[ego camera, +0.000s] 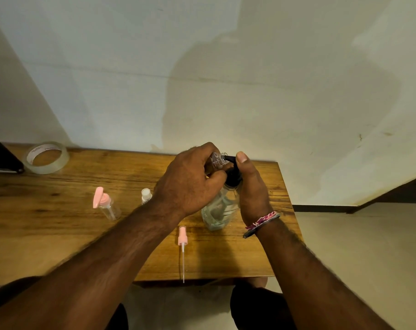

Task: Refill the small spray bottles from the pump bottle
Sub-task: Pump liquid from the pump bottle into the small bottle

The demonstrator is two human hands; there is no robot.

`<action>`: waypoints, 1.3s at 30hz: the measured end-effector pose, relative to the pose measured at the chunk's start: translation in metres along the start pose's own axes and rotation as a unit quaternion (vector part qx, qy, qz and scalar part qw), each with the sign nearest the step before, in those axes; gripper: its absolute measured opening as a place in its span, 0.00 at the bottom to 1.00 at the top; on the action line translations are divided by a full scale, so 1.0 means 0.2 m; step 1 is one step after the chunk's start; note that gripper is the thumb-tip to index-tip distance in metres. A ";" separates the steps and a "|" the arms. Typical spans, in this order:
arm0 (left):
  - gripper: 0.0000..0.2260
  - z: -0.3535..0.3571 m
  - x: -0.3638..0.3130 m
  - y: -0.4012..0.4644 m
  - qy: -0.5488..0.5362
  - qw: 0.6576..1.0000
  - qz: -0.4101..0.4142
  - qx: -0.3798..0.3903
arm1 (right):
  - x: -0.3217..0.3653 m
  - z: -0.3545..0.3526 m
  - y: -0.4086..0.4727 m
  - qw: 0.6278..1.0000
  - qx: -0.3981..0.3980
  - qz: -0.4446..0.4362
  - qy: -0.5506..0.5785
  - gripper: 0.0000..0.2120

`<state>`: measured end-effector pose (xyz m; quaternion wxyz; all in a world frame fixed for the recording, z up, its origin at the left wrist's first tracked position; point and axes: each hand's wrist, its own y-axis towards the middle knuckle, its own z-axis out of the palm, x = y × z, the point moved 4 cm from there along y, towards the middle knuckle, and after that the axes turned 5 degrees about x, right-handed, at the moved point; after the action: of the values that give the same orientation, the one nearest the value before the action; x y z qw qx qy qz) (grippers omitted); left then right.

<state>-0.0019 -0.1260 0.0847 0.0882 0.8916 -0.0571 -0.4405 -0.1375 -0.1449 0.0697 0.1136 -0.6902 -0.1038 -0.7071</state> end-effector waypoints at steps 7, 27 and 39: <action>0.05 0.00 0.00 0.00 0.001 1.000 -0.005 0.003 | -0.01 0.00 0.01 1.000 -0.003 0.000 -0.006 0.22; 0.05 0.00 0.00 0.00 -0.024 1.000 -0.002 0.003 | 0.00 0.00 -0.01 1.000 0.002 0.001 -0.016 0.22; 0.05 0.01 0.01 0.00 -0.013 1.000 0.002 0.008 | -0.01 -0.01 0.00 1.000 -0.003 0.013 -0.007 0.21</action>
<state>-0.0026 -0.1263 0.0828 0.0812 0.8862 -0.0632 -0.4516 -0.1401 -0.1459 0.0673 0.1197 -0.6964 -0.0933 -0.7014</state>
